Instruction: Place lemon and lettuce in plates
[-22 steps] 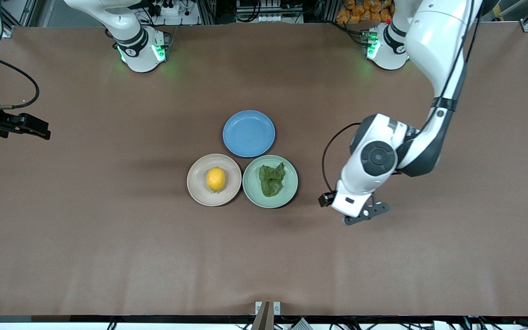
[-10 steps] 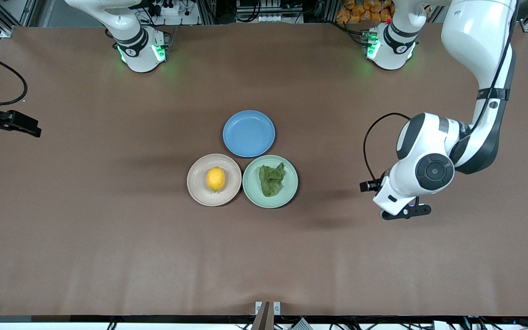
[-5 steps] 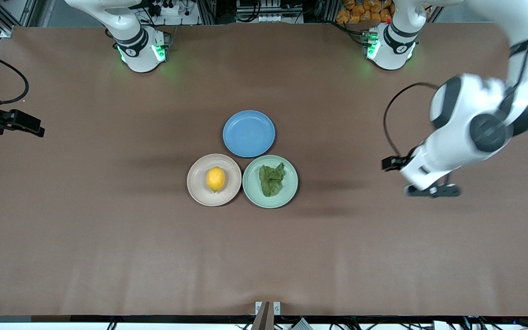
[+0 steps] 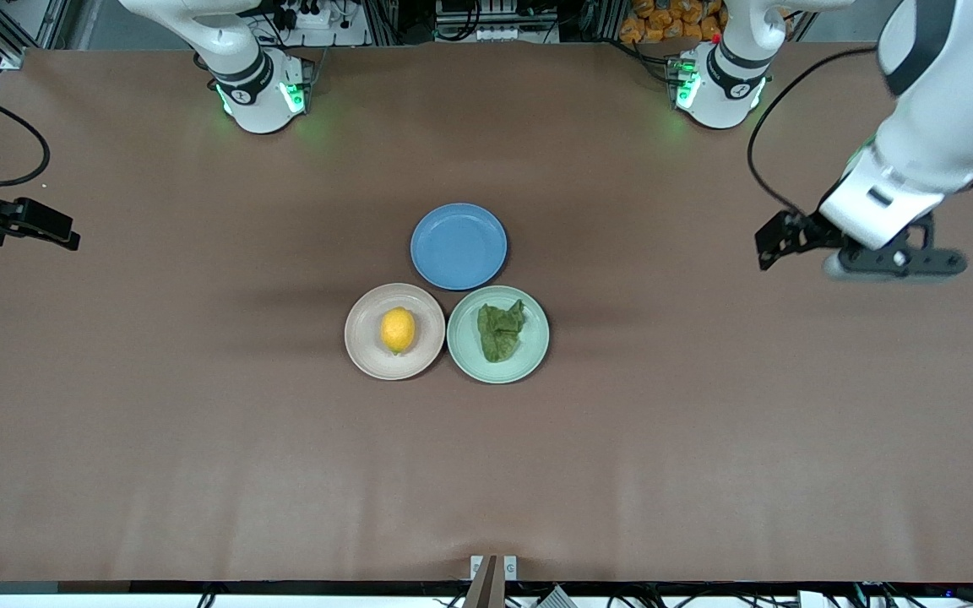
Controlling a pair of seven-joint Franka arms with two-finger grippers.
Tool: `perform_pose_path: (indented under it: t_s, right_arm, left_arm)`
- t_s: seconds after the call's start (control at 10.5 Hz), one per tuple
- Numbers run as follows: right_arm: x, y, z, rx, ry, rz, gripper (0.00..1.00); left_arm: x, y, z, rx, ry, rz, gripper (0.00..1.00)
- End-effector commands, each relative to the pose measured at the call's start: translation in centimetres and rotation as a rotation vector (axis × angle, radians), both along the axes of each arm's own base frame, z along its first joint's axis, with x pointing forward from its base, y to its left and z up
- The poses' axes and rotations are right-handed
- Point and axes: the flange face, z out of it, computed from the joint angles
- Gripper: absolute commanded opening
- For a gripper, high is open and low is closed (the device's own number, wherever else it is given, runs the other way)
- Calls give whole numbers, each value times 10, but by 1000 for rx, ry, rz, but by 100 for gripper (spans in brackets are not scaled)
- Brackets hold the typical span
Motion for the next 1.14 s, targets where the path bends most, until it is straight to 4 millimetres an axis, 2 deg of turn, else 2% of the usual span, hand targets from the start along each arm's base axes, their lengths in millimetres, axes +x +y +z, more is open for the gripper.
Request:
perform_pose_path:
  t_s: [0.0, 0.19, 0.38, 0.67, 0.76, 1.05]
  right_arm:
    - [-7, 0, 4, 17, -9, 0, 100]
    - [-7, 0, 3, 17, -8, 0, 100]
    - [-7, -1, 3, 17, -8, -1, 100]
    - [-7, 0, 4, 19, -9, 0, 100]
    - [-7, 0, 4, 19, -9, 0, 100]
    - [-7, 0, 4, 19, -9, 2, 100]
  left_arm:
    - [-29, 13, 32, -9, 39, -7, 100]
    - [-36, 5, 40, 6, 26, -40, 100]
    - [-36, 6, 50, 6, 18, -39, 100]
    - [-38, 14, 67, 68, 16, -83, 100]
    - [-40, 18, 79, 69, 13, -93, 100]
    - [-41, 18, 81, 57, 27, -90, 100]
